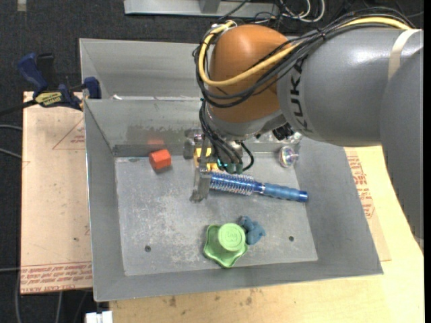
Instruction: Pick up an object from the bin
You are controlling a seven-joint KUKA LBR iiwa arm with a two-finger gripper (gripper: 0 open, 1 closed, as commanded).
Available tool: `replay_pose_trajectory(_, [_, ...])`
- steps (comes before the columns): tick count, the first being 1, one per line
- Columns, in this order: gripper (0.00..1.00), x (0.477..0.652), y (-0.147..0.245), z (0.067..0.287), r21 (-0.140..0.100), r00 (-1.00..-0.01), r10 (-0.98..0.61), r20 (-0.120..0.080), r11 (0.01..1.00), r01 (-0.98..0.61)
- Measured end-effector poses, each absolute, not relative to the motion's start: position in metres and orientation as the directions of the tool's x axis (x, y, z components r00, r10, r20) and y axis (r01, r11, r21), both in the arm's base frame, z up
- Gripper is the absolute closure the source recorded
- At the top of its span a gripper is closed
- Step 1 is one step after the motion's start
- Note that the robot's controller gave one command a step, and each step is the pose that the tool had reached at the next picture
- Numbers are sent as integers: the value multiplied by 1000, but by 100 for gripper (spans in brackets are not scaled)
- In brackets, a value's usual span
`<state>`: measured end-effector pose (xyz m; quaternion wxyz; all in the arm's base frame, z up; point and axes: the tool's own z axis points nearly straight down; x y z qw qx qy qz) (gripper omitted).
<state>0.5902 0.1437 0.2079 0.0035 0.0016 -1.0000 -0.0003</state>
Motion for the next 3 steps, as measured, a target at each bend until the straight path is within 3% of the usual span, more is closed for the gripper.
replay_pose_trajectory(1, [0, 590, 90, 162, -2, -1000, -1, 4, 1000, -1])
replay_pose_trajectory(2, [0, 599, 50, 143, -1, -1000, -25, 1, 1000, -25])
replay_pose_trajectory(3, [0, 609, 50, 67, 1, -999, -53, 3, 999, -53])
